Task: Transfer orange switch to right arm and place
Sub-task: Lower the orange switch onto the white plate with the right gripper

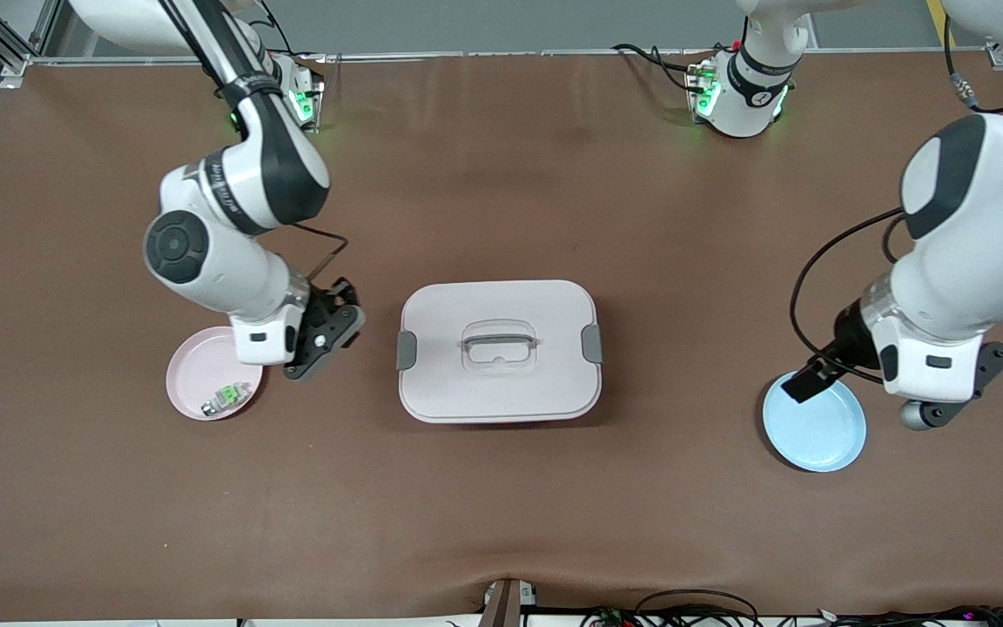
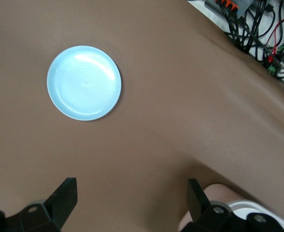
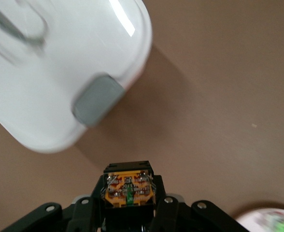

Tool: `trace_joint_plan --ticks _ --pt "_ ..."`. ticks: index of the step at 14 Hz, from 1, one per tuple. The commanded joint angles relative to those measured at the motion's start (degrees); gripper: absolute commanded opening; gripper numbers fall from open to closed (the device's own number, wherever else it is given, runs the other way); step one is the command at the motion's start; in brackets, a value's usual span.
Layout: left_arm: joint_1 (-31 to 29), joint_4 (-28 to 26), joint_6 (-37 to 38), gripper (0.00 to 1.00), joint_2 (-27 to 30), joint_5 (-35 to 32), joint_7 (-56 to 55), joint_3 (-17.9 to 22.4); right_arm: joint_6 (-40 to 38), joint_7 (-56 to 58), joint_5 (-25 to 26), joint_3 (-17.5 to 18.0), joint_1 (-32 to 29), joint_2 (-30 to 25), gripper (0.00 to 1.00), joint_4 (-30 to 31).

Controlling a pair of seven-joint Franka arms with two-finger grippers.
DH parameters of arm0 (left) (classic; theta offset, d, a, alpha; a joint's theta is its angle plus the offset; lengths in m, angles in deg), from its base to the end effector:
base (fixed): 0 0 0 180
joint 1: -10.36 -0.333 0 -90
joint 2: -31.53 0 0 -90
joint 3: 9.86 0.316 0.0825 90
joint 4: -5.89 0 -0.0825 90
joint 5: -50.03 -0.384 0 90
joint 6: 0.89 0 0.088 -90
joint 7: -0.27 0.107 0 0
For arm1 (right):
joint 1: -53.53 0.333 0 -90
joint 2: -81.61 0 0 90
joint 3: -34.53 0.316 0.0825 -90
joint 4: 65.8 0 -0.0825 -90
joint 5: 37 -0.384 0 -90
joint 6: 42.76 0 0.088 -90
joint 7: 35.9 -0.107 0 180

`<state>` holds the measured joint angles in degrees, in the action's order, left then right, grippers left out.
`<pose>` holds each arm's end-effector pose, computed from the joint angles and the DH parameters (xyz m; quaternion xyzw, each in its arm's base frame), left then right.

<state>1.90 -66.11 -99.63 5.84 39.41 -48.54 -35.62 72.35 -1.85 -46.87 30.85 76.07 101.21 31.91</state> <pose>0.6764 -0.1249 0.5290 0.9589 0.2820 0.0238 0.0181 0.6077 0.2222 0.3908 -0.9087 -0.4116 0.0096 0.0683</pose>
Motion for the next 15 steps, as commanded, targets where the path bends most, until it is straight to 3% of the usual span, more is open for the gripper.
trace_joint_plan --ticks 1,8,11,13,15 --pt "-3.1 -0.7 2.2 1.0 2.2 -1.3 9.6 -0.3 -2.3 9.0 4.9 0.9 -3.5 -1.5 0.0 0.7" --pt "-10.4 -0.7 8.0 1.0 8.0 -1.1 28.8 -0.8 -2.0 38.2 6.9 1.0 -16.1 -2.3 0.0 3.1" --pt "-10.3 -1.4 11.1 1.0 11.1 0.6 31.6 0.3 5.8 47.3 6.8 1.0 -20.9 -2.2 0.0 8.3" --pt "-8.2 -4.3 11.1 1.0 14.7 1.9 35.2 4.1 13.7 51.0 6.5 1.1 -22.9 -2.0 0.0 13.7" --pt "-3.3 -7.7 11.1 1.0 18.6 4.1 37.8 10.8 21.4 51.9 6.2 1.1 -23.6 -1.7 0.0 18.2"
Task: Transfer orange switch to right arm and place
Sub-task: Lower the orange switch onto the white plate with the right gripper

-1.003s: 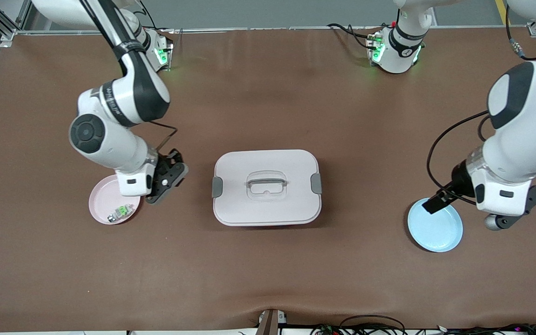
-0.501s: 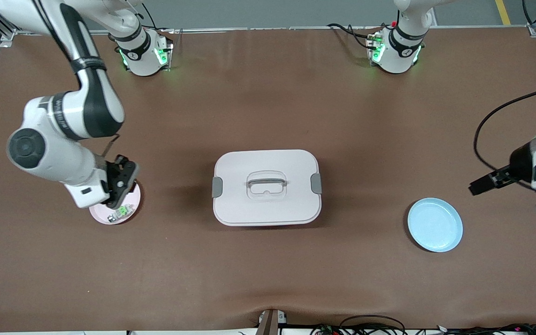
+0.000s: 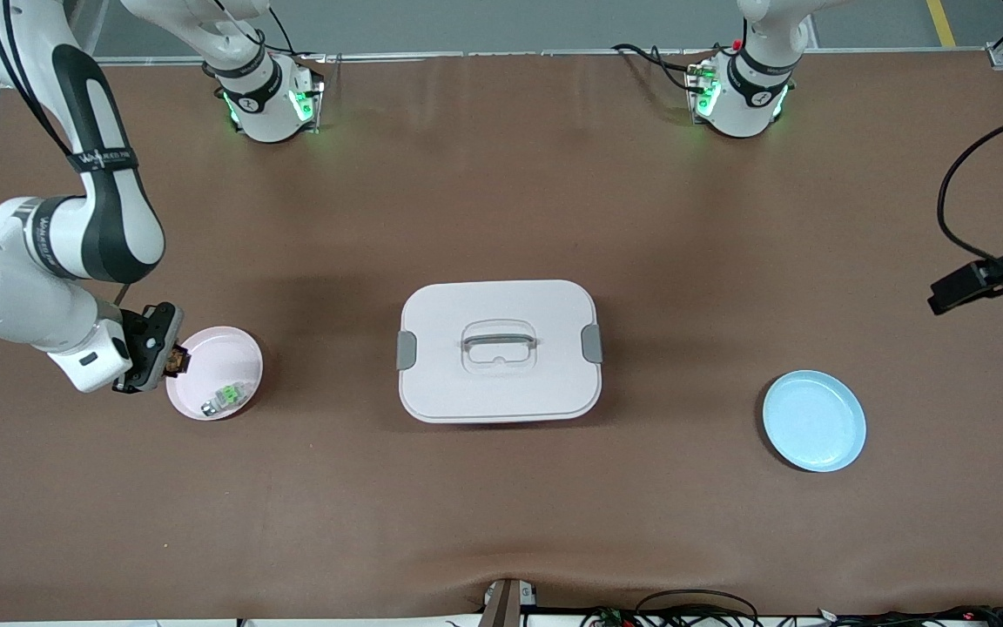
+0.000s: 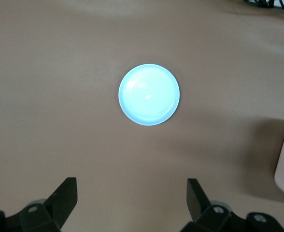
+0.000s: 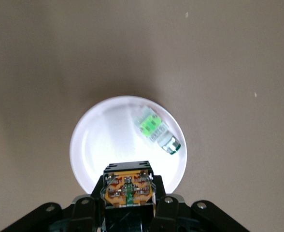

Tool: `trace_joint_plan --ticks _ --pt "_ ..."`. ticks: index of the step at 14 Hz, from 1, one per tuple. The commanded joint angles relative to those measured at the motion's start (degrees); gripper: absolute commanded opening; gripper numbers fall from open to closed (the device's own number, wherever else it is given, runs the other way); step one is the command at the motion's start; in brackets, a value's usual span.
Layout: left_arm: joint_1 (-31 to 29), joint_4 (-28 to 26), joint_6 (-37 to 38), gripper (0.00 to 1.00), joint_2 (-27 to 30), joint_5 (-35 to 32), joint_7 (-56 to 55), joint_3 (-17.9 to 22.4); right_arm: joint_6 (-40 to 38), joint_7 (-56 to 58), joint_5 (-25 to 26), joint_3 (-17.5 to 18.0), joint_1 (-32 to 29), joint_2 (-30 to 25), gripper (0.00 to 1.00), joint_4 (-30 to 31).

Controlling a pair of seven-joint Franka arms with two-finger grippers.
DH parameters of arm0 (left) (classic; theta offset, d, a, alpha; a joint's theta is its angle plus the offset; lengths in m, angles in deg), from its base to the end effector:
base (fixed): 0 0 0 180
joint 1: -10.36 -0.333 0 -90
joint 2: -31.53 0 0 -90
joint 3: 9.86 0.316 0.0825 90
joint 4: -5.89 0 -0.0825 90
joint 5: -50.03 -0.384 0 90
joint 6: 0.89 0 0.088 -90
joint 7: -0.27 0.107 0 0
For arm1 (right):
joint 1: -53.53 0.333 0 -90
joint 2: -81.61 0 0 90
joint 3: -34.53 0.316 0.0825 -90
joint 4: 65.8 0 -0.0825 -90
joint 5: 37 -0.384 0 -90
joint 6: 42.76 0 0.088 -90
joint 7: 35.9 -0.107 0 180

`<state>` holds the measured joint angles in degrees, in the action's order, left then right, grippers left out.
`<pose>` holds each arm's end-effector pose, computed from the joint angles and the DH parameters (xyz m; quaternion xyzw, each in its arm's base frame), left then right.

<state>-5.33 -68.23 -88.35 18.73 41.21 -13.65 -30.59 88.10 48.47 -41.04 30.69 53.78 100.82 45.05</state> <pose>0.6156 -0.0088 0.6274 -0.9955 -0.0862 -0.0174 0.0353 0.6174 -0.0352 0.3149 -0.7749 -0.6318 -0.0164 0.0061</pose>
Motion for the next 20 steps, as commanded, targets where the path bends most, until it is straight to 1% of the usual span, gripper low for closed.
trace_joint_plan --ticks 1,2,3,4,6,7,9,11,12,15,20 --pt "6.7 -7.5 -0.2 1.0 7.9 4.3 3.6 9.8 7.9 1.7 0.3 1.3 -1.3 -1.0 0.0 5.9" --pt "10.7 -9.4 -0.2 1.0 9.6 6.2 4.9 14.4 9.5 1.8 0.3 1.3 -1.3 -0.7 0.0 6.3" --pt "13.1 -10.2 -0.2 1.0 10.5 7.3 6.8 17.9 10.9 1.8 0.2 1.4 -1.3 -0.2 0.0 7.0" --pt "13.8 -11.0 -0.2 1.0 11.3 7.8 8.5 18.8 11.8 1.8 -0.6 1.4 -1.3 -0.1 0.0 7.5" --pt "15.0 -14.3 -0.2 1.0 13.5 7.9 9.5 19.1 13.2 2.0 -5.2 1.6 -1.2 1.0 0.0 8.6" --pt "15.2 -15.0 -0.2 1.0 14.4 7.9 9.6 19.3 14.6 3.2 -7.7 1.6 -0.9 1.4 0.0 9.4" --pt "15.3 -16.0 -0.2 1.0 15.9 7.9 10.1 19.5 17.0 7.2 -13.7 1.6 -0.9 2.8 0.0 11.3" --pt "15.3 -18.2 -0.8 1.0 17.2 7.9 10.1 19.4 19.2 13.0 -19.3 1.6 -0.9 4.0 0.0 12.3" --pt "14.9 -18.7 -1.3 1.0 17.7 7.9 10.1 19.3 20.1 14.8 -20.9 1.6 -0.9 4.6 0.0 12.7" --pt "14.9 -19.3 -1.5 1.0 18.0 7.8 10.1 18.9 21.7 16.1 -21.4 1.5 -0.9 6.2 0.0 12.9" --pt "14.9 -21.2 -1.3 1.0 20.0 7.9 10.1 18.8 25.1 18.2 -21.4 1.5 -1.4 8.7 0.0 13.1"
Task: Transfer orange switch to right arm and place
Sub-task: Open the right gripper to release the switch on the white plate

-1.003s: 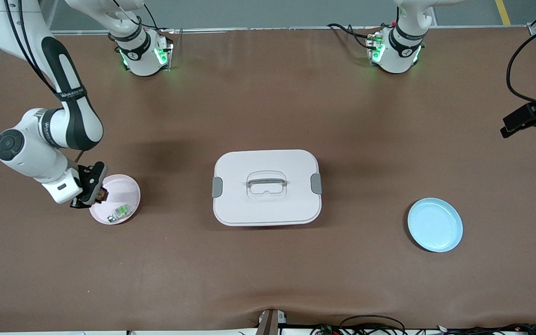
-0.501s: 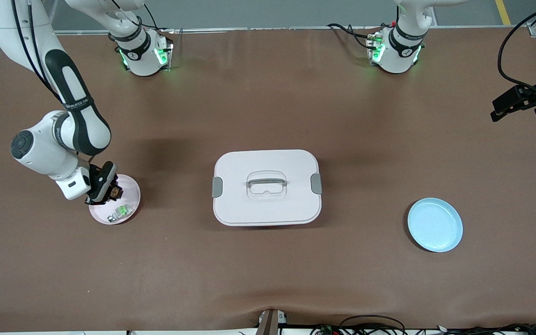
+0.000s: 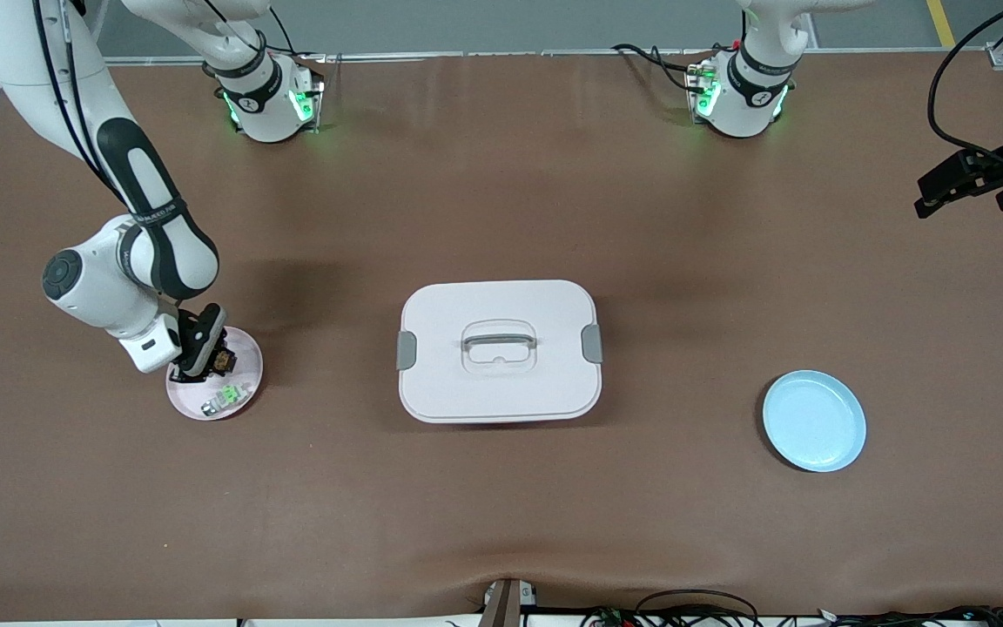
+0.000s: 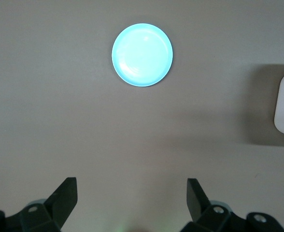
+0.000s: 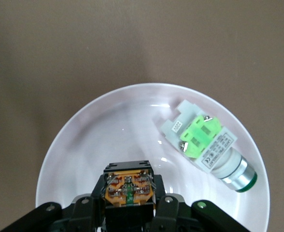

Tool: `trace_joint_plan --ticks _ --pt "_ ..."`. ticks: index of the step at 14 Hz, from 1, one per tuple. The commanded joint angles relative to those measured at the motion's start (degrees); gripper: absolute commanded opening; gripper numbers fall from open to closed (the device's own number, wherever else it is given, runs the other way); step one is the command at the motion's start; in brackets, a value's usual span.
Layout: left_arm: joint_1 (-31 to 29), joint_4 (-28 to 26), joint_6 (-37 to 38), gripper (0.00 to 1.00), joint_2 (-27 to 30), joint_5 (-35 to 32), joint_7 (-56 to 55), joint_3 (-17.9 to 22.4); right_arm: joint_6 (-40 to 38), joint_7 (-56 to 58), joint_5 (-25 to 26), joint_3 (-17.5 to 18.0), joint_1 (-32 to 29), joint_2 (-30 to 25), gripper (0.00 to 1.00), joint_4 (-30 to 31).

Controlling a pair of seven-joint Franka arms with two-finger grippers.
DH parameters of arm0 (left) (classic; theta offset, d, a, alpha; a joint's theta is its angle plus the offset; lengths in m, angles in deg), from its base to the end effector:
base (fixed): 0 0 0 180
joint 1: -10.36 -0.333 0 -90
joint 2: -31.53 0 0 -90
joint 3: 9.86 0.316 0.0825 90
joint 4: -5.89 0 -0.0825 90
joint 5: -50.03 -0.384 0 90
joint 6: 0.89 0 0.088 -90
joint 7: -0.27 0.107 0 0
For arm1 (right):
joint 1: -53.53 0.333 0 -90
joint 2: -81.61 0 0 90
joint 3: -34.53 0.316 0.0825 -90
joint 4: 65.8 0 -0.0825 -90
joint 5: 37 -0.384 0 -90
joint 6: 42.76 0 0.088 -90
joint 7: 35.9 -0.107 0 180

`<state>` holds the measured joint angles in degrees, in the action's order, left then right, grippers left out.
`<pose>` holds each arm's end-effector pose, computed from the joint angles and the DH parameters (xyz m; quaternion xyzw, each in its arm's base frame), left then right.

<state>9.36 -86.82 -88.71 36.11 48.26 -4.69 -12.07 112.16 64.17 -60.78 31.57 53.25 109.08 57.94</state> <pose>0.5255 -0.0086 0.6421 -0.9993 -0.0333 0.0018 0.0171 0.5668 -0.0464 0.1767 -0.7851 -0.6130 -0.0852 0.0242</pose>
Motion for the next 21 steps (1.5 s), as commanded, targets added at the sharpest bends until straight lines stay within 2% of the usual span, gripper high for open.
trace_joint_plan --ticks 1,2,3,4,8,15,19,21 --pt "0.2 -2.7 -0.8 1.0 2.9 0.9 1.2 0.3 1.2 2.5 -1.6 0.6 -0.9 0.6 0.0 0.2" --pt "0.2 -2.7 -0.3 1.0 2.9 0.8 1.3 0.3 1.2 2.4 -1.7 0.6 -0.9 0.7 0.0 0.2" --pt "0.2 -2.7 -0.1 1.0 2.8 0.7 1.3 0.3 1.2 1.9 -2.8 0.6 -0.9 0.8 0.35 0.2" --pt "0.1 -2.7 -0.1 1.0 2.7 0.7 1.4 0.3 1.0 2.1 -4.9 0.6 -0.9 0.9 0.99 0.1" --pt "0.5 -1.7 -0.5 1.0 1.3 0.8 1.4 0.3 0.0 1.8 -5.8 0.7 -0.8 0.6 1.0 -0.2" --pt "0.9 0.0 -1.5 1.0 -0.5 0.9 1.4 0.2 -8.7 -3.4 -5.9 0.6 -0.4 -3.1 1.0 -1.6" --pt "2.1 0.8 -1.5 1.0 -1.0 0.9 -0.2 -2.4 -16.4 -6.7 -5.7 0.1 -0.7 -4.5 1.0 -4.5" --pt "2.0 0.6 -2.0 1.0 -0.9 0.8 -1.5 -2.9 -17.6 -12.8 -4.7 0.1 -0.3 -5.9 1.0 -4.4"
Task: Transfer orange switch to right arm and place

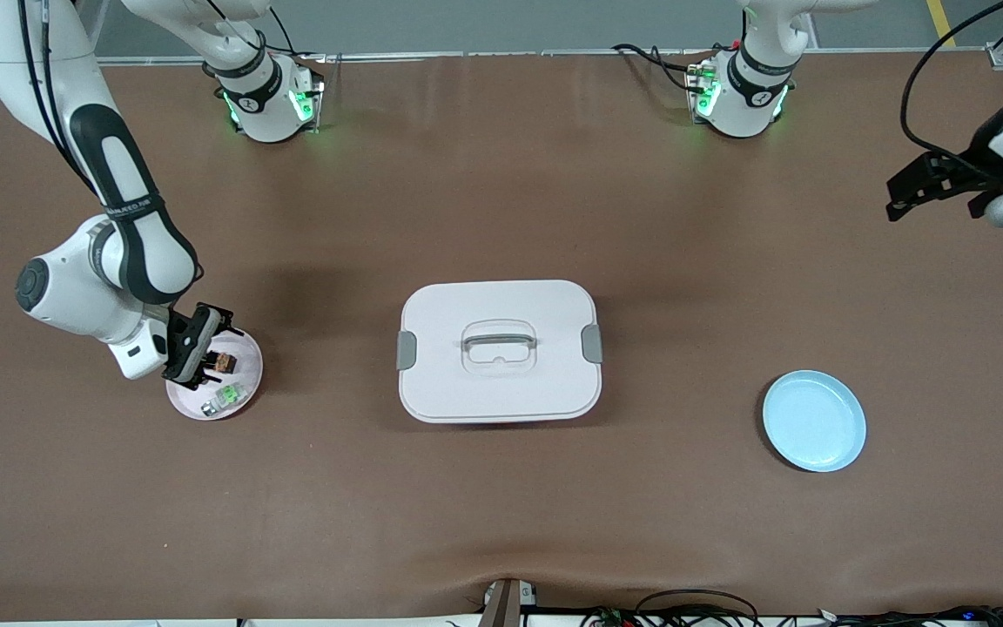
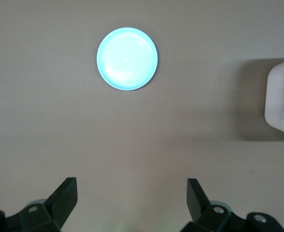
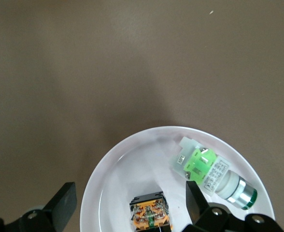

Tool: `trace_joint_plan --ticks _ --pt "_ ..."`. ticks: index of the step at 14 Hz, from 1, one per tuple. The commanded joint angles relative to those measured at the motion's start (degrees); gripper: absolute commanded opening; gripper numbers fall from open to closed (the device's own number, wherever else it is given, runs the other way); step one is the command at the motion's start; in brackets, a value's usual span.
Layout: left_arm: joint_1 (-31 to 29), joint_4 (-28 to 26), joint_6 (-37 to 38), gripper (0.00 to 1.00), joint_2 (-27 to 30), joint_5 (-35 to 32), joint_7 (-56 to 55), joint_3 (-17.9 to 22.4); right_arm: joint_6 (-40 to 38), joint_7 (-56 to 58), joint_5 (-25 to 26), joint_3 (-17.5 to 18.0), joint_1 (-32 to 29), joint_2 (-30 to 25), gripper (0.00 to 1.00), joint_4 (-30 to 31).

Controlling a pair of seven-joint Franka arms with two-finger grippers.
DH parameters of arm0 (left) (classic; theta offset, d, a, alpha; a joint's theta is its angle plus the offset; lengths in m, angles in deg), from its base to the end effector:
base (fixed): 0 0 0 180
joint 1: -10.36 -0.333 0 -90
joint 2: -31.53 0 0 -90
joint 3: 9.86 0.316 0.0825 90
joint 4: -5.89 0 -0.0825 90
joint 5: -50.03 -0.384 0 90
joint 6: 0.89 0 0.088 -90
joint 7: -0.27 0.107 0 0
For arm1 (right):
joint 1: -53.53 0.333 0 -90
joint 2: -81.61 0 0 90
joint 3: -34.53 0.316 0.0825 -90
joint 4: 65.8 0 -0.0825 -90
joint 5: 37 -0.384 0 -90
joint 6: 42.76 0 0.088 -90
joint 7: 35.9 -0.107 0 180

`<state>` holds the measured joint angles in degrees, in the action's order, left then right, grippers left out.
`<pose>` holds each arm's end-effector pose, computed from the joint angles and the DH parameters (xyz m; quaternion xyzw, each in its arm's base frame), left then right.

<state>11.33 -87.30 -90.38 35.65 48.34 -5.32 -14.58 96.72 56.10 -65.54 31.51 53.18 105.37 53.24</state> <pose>0.5286 -0.0512 0.6364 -0.9998 0.0006 -0.0053 0.0173 0.5818 -0.0328 0.2216 -0.8273 -0.5422 -0.0892 0.1165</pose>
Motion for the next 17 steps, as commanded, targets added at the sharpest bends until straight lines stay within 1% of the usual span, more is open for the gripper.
trace_joint_plan --ticks 1,2,3,5,6,8,9,10,13,15,17 --pt "0.0 1.1 -0.6 1.0 -0.4 0.8 -1.1 -0.6 -3.9 -7.7 1.2 0.0 -0.3 -2.5 1.0 0.1" --pt "0.0 1.0 -0.6 1.0 -0.3 0.7 -1.1 -0.6 -4.9 -11.6 2.7 0.0 -0.3 -3.2 1.0 -0.3" --pt "-0.1 1.0 -0.6 1.0 -0.3 0.7 -1.1 -0.7 -6.0 -17.0 5.2 0.0 -0.3 -4.0 1.0 -0.6" --pt "-0.2 1.0 -0.6 1.0 -0.4 0.7 -1.1 -0.7 -7.9 -29.0 11.7 0.1 -0.3 -6.1 1.0 -1.2" --pt "-0.2 1.0 -0.6 1.0 -0.5 0.7 -1.1 -0.6 -10.1 -34.7 15.4 0.2 -0.3 -7.2 1.0 -2.2" --pt "-0.4 0.8 -0.6 1.0 -0.8 0.5 -1.0 -0.6 -18.5 -46.9 21.8 0.4 -0.2 -7.7 1.0 -7.8" --pt "-0.4 0.5 -0.6 1.0 -0.8 0.0 -0.9 -0.6 -22.9 -51.0 25.8 0.6 0.0 -7.6 1.0 -10.9" --pt "-0.4 0.5 -0.7 1.0 -0.8 0.0 -0.9 -0.6 -25.5 -54.4 27.9 0.6 0.7 -7.6 1.0 -13.1" --pt "-0.7 0.9 -1.5 1.0 -0.9 0.0 -0.9 -0.5 -29.0 -62.4 28.4 0.6 1.5 -7.9 1.0 -16.7" --pt "-0.8 1.0 -1.6 1.0 -1.0 0.0 -0.9 -0.2 -30.5 -64.4 28.4 0.5 1.2 -7.7 1.0 -19.6" --pt "-1.8 1.1 -1.6 1.0 -1.3 0.0 -0.1 -0.1 -33.3 -65.5 28.4 0.3 0.5 -7.2 1.0 -25.1"
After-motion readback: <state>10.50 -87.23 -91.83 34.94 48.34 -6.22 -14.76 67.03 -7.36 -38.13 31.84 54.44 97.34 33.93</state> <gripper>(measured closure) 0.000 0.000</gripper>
